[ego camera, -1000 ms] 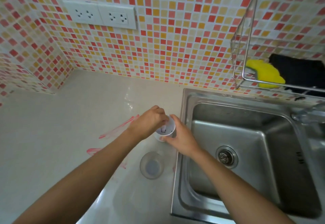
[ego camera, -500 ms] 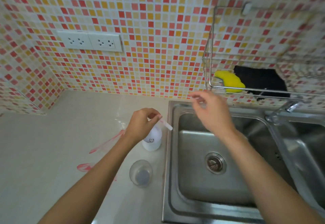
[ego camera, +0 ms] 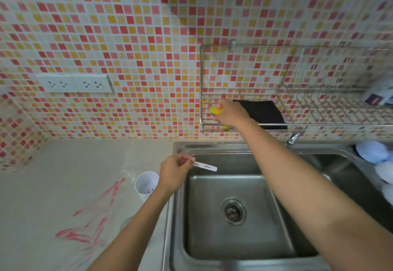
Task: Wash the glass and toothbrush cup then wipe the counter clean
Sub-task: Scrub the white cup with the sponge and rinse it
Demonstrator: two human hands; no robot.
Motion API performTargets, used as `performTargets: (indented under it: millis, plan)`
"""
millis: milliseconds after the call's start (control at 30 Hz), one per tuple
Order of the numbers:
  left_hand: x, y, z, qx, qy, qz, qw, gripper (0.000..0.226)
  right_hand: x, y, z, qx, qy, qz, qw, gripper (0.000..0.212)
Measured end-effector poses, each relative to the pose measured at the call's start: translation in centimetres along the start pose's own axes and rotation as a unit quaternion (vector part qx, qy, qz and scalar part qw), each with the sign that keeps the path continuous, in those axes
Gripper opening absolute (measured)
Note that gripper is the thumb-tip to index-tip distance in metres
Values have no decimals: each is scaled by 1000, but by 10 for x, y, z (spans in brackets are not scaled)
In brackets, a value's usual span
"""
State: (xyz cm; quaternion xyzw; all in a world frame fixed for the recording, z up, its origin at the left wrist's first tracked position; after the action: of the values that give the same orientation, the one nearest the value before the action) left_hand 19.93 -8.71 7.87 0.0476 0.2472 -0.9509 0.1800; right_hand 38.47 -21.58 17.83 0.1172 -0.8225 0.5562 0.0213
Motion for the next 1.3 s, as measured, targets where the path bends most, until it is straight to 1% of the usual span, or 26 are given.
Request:
performTargets:
  millis: [67, 133, 167, 233, 267, 333, 367, 400, 467, 533, 600, 667, 767, 867, 1000, 1100, 1133, 1233, 1300]
  plan:
    - [1, 12, 7, 23, -28, 13, 999, 18, -4, 1, 5, -24, -1, 25, 999, 30]
    - [0, 23, 12, 60, -59, 36, 996, 21, -3, 1, 10, -107, -17, 55, 993, 26]
    - [0, 29, 16, 88, -75, 48, 992, 22, 0, -3, 12, -168, -34, 73, 982, 26]
    - [1, 40, 21, 138, -101, 70, 983, 22, 12, -13, 19, -294, -68, 99, 948, 36]
    - [1, 45, 23, 155, -107, 77, 979, 23, 22, -18, 26, -337, -81, 117, 931, 40]
    - [2, 56, 25, 175, -110, 90, 974, 25, 44, -22, 48, -377, -109, 166, 905, 41]
    - [2, 63, 27, 182, -108, 97, 973, 24, 56, -19, 61, -382, -122, 180, 898, 41]
    - [2, 70, 29, 186, -107, 104, 971, 23, 68, -13, 76, -379, -132, 178, 899, 42]
    - [1, 85, 37, 189, -99, 114, 970, 21, 84, 10, 106, -335, -151, 165, 915, 45]
    - [-1, 101, 45, 188, -84, 110, 972, 18, 90, 36, 132, -271, -167, 167, 933, 47]
    - [-3, 117, 54, 190, -63, 100, 975, 16, 87, 52, 151, -232, -175, 180, 940, 46]
    - [-4, 129, 60, 184, -40, 98, 977, 15, 84, 56, 163, -226, -155, 203, 940, 41]
    - [-5, 146, 68, 141, -6, 100, 985, 14, 82, 57, 174, -215, -120, 235, 940, 38]
    - [-6, 157, 73, 119, 1, 108, 987, 12, 86, 64, 181, -177, -125, 221, 951, 46]
    - [-4, 172, 81, 91, -10, 117, 989, 11, 81, 65, 195, -196, -99, 212, 952, 46]
    - [-3, 179, 81, 88, -25, 122, 988, 13, 86, 66, 196, -185, -144, 197, 952, 46]
    - [-3, 180, 81, 87, -29, 120, 989, 14, 85, 66, 198, -188, -143, 195, 952, 46]
    - [-1, 183, 83, 66, -35, 126, 989, 12, 77, 65, 205, -224, -88, 193, 951, 46]
    - [0, 181, 83, 51, -33, 129, 990, 9, 80, 68, 204, -196, -123, 183, 956, 46]
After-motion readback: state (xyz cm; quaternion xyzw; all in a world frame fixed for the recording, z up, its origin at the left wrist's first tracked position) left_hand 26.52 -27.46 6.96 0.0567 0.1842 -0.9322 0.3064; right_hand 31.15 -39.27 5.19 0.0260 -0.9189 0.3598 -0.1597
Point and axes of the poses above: each hand's wrist, its own x-axis away from the middle knuckle, its own y-axis out of the palm, z = x × y, the point moved 1 cm from there along -x, towards the middle knuckle, and after that the axes turned 15 degrees about y, right-handed, at the moved point
